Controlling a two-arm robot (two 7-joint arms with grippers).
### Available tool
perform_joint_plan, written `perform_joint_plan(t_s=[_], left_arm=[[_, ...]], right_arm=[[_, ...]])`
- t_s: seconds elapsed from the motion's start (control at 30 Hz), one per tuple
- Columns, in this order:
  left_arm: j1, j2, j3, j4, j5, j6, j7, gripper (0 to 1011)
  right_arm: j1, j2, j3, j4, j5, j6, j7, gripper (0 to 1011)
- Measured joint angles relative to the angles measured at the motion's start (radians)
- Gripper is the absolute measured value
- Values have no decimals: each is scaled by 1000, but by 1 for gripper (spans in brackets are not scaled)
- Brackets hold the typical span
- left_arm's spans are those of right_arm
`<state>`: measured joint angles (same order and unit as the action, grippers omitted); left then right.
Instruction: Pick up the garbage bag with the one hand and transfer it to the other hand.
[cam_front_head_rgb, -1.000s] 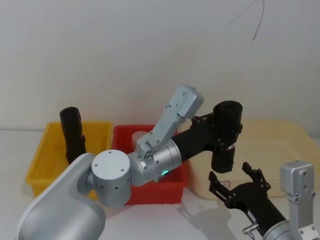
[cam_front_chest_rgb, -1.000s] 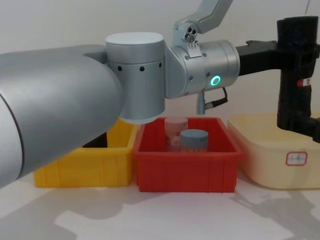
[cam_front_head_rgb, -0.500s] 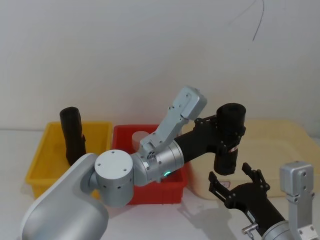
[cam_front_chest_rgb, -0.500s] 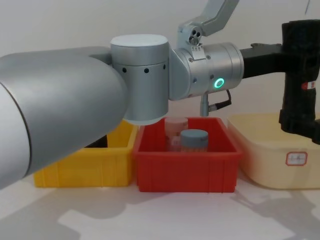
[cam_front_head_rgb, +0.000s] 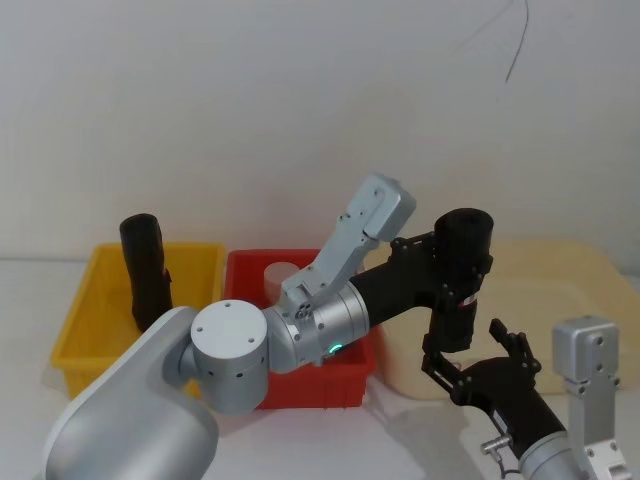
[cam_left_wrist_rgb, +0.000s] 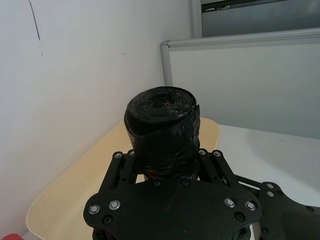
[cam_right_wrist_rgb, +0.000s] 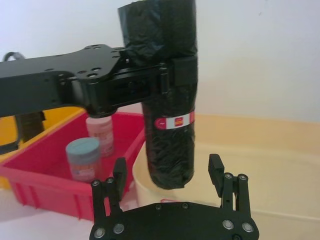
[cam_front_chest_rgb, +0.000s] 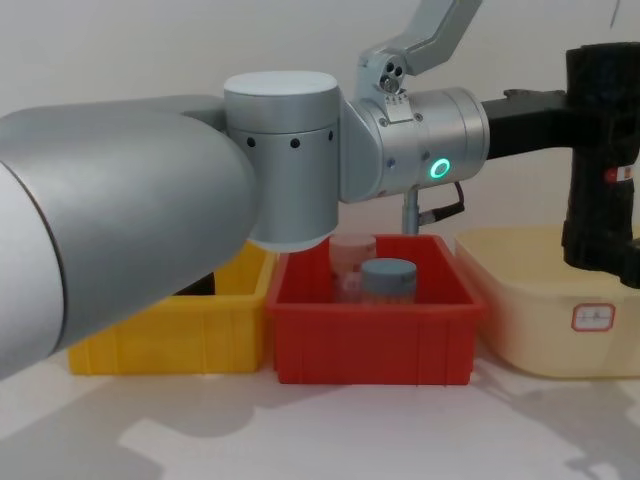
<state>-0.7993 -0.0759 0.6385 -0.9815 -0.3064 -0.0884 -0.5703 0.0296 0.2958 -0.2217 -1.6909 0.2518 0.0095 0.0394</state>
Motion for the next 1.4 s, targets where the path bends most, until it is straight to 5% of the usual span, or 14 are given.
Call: perform_joint_plan(t_s=[0.93, 1.4], left_arm=[[-2, -1, 1, 4, 0, -1, -2, 460], [-2, -2, 1, 3, 0, -1, -2, 460]], right_arm=[[124, -65, 21, 129, 9, 17, 26, 1001], [142, -83, 26, 144, 18, 46, 45, 684]])
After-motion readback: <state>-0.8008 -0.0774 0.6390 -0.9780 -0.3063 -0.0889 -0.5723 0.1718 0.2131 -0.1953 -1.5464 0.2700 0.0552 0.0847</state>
